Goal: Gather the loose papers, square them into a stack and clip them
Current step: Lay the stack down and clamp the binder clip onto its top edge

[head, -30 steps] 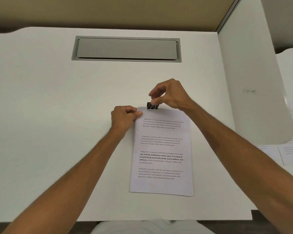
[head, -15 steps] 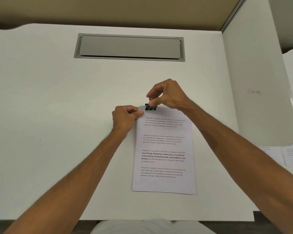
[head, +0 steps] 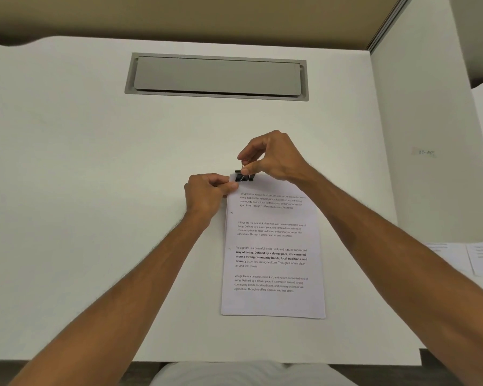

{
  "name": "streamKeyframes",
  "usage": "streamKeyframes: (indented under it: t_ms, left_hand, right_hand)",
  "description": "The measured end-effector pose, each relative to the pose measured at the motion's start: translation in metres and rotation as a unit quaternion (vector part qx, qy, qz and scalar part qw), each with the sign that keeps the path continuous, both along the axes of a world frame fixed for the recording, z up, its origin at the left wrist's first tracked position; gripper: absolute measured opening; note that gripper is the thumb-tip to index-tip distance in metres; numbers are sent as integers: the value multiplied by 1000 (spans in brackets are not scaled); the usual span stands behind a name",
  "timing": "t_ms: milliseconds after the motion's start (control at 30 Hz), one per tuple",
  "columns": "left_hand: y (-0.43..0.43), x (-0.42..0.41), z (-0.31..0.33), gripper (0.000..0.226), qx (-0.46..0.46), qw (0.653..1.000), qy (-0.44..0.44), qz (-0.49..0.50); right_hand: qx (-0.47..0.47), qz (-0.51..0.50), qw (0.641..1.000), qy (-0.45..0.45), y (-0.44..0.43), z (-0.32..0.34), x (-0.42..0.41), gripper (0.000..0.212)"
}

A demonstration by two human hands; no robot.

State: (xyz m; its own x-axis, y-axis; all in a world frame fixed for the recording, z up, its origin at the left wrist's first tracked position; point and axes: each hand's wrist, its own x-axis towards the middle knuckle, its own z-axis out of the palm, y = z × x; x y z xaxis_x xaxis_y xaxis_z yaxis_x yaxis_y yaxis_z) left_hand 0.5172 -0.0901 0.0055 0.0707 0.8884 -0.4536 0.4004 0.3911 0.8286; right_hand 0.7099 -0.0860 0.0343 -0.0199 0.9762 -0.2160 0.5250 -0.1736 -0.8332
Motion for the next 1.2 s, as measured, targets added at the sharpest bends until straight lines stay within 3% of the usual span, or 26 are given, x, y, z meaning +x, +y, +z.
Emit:
streamKeyframes:
  t_ms: [200,500,667,800,900,1033,1133,1200]
  left_hand:
    - [-4,-2,0,27,-2,999,-46,8]
    - [-5,-3,-3,21,7,999,-40,10]
    - [-4,-2,-2,20,11,999,-38,11]
    - [-5,-2,0,19,10,998,-64,13]
    - [-6,-5,1,18,8,996,-86,6]
    - [-9,-8,-2,15,-13,992,-127,0]
    - [-13,-7,-4,15,-46,982,-184,23]
    - [-16,-5,-4,14,-64,975,-210,38]
  right_hand:
    - [-6,2,1000,4,1,-1,-3,27]
    - [-32,10,999,3,0,-7,-1,35]
    - [-62,26,998,8,-10,-7,12,70]
    - [-75,-38,996,-22,-33,-8,49,85]
    - [-84,-151,982,74,-63,-14,75,89]
    - [-103,-275,927,235,-104,-29,84,91]
    - [-108,-307,899,293,-122,-38,81,71]
    - [-127,-281,904,295,-132,-42,75,49]
